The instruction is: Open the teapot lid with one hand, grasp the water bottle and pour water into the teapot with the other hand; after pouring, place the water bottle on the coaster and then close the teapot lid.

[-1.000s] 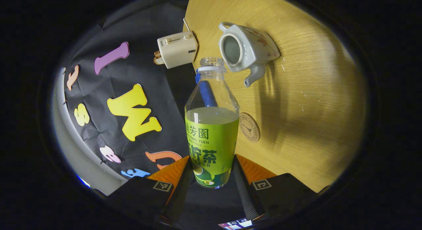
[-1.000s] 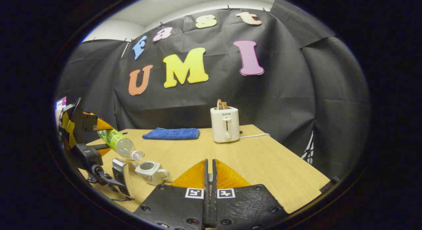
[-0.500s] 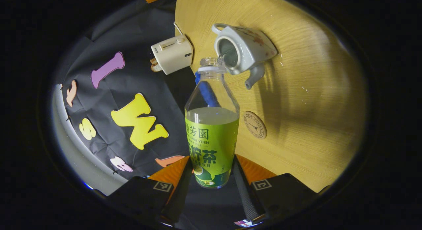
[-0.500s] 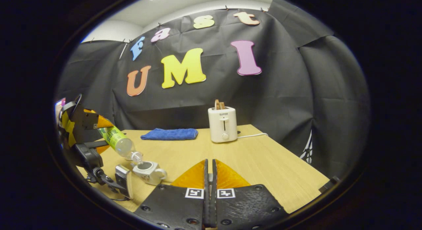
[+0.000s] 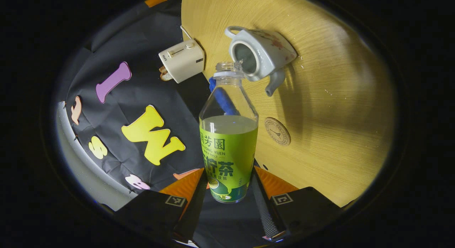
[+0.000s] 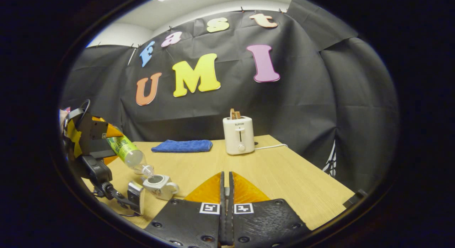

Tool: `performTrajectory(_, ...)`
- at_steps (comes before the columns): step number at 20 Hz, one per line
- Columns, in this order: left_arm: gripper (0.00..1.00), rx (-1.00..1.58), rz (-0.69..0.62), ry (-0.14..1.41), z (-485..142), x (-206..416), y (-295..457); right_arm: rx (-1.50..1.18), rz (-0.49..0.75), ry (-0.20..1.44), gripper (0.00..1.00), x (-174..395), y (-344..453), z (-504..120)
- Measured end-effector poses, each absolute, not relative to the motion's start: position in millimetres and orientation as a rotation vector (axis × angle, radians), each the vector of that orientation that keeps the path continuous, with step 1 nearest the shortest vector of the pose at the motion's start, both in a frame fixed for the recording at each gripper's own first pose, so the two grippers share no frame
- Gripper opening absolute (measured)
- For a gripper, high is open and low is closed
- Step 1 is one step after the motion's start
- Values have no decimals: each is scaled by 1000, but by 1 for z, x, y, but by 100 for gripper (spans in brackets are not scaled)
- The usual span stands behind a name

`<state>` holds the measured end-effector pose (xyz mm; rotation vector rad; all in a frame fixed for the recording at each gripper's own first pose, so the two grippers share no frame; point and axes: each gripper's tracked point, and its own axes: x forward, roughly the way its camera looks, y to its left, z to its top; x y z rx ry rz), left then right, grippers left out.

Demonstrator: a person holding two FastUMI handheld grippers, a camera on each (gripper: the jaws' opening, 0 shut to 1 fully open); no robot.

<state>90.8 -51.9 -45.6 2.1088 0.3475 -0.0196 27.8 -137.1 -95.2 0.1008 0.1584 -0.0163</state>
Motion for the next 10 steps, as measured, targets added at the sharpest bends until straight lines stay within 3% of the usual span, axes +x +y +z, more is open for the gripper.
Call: performTrajectory(10,73,2158,-14,367,-41,89,-56,110,-16,162,0,27,-139,-97)
